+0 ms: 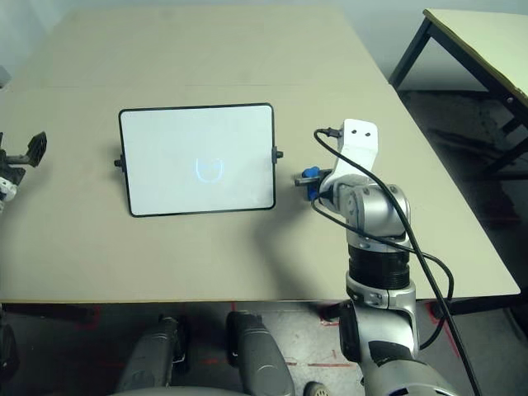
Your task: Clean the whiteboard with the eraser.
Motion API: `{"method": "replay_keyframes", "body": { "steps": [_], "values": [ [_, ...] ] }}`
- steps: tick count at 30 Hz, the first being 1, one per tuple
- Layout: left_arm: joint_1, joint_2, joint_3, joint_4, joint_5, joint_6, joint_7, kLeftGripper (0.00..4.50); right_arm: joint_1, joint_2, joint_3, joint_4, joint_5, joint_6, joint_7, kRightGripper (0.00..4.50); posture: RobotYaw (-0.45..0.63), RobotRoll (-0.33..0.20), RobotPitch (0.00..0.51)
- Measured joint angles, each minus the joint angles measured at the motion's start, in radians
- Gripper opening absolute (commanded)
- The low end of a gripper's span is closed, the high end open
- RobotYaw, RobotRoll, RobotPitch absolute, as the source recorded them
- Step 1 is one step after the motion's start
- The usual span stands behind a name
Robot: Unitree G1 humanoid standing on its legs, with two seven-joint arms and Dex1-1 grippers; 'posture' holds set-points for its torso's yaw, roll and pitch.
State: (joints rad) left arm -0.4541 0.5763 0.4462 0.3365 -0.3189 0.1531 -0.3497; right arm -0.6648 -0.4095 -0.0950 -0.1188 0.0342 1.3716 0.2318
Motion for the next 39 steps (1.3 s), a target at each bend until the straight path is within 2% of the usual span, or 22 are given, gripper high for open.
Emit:
{"method": "replay_keyframes", "body": {
  "steps": [10,17,20,30,34,39],
  "values": [
    [-0.024,-0.016,-0.030,-0.002,-0.005,0.003,-0.015,4.50,-0.002,-0.016,-0.053,0.014,0.006,-0.006,-0.008,4.40,0.00,0.000,0.172],
    [-0.060,-0.017,-0.051,0.024,-0.001,0.002,-0.030,4.50,-0.038,-0.050,-0.163,-0.006,0.014,0.008,-0.022,4.46,-0.02,0.000,0.172],
    [-0.071,-0.019,-0.060,0.045,0.001,0.000,-0.034,4.50,-0.003,-0.058,-0.165,-0.005,0.026,0.002,-0.013,4.46,-0.02,0.000,0.169],
    [-0.091,-0.015,-0.070,0.064,0.002,-0.011,-0.047,4.50,0.051,-0.002,-0.185,0.080,0.060,-0.033,-0.021,4.46,0.01,0.000,0.165],
    [-0.089,-0.015,-0.070,0.062,0.000,-0.010,-0.047,4.50,0.076,-0.043,-0.141,0.146,0.061,-0.160,0.002,4.46,0.01,0.000,0.169],
    [-0.073,-0.013,-0.067,0.049,-0.003,-0.009,-0.044,4.50,0.132,-0.137,-0.003,0.199,0.025,-0.381,0.044,4.46,0.03,0.000,0.181]
  ]
}}
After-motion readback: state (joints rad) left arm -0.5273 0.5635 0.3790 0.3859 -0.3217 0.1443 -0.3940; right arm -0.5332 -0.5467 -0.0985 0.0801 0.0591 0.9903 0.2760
